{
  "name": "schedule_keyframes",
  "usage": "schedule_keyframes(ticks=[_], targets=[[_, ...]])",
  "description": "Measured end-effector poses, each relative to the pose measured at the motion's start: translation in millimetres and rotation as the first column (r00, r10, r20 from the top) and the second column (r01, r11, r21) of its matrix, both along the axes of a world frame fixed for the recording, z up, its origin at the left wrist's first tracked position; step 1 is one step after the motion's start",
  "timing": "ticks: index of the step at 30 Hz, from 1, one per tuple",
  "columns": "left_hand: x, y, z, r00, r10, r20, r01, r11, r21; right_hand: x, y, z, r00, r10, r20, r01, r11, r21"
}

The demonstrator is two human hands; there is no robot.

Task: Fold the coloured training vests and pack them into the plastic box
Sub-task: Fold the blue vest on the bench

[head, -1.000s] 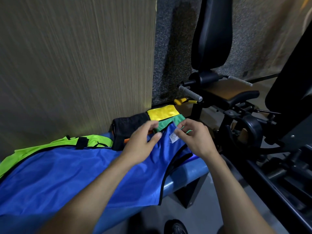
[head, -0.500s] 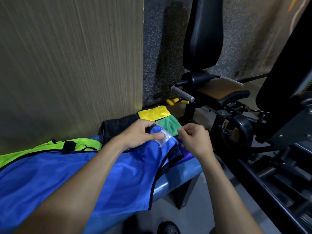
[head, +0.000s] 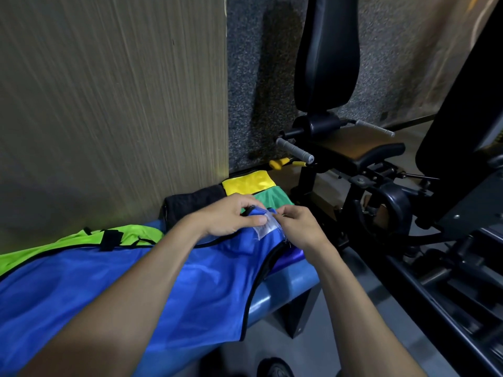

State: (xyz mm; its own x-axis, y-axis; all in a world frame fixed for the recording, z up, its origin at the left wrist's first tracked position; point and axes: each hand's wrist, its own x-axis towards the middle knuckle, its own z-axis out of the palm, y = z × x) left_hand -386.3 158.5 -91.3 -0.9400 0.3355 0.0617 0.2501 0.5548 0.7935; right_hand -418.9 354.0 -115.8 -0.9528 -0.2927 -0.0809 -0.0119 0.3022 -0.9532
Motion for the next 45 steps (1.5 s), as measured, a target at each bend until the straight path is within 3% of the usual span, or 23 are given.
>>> schedule_keyframes(ticks=[4, 10, 14, 18, 21, 29, 31, 34, 36, 45], targets=[[-13, 6, 0, 1.0, 0.003, -0.007, -0.004, 0.988, -0.157, 1, 2, 4, 1.0, -0.012, -0.014, 0.011, 0.998, -0.065], [-17, 18, 11, 0.996, -0.046, 0.079, 0.055, 0.992, -0.113, 0, 8, 5, 0.998, -0.031, -0.049, 0.03, 0.999, -0.018], [-19, 23, 13, 0.999, 0.0, 0.038, 0.009, 0.977, -0.214, -3, 12, 4, 0.999, 0.026, -0.025, -0.026, 1.0, 0.006], [-17, 23, 4, 0.995, 0.064, -0.076, -0.08, 0.969, -0.236, -3, 16, -4, 0.985, 0.103, -0.138, -0.088, 0.99, 0.11], [-13, 13, -5, 0.989, 0.132, -0.06, -0.142, 0.962, -0.232, -10, 15, -12, 0.983, 0.019, -0.182, 0.006, 0.991, 0.136], [3, -24, -29, 0.975, 0.221, 0.0, -0.19, 0.839, -0.509, -3, 13, -2, 0.993, -0.104, -0.054, 0.113, 0.969, 0.219], [4, -27, -32, 0.971, 0.233, -0.046, -0.228, 0.858, -0.461, 2, 11, 2, 0.993, -0.115, -0.029, 0.119, 0.965, 0.232], [9, -30, -35, 0.907, 0.367, -0.206, -0.411, 0.877, -0.249, 6, 11, 7, 0.992, -0.121, -0.04, 0.127, 0.959, 0.253], [17, -33, -39, 0.895, 0.395, -0.208, -0.434, 0.879, -0.196, 9, 9, 10, 0.993, -0.111, -0.05, 0.121, 0.953, 0.278], [38, -30, -64, 0.934, 0.291, -0.207, -0.355, 0.821, -0.447, 7, 4, 11, 0.993, -0.105, -0.054, 0.116, 0.949, 0.294]])
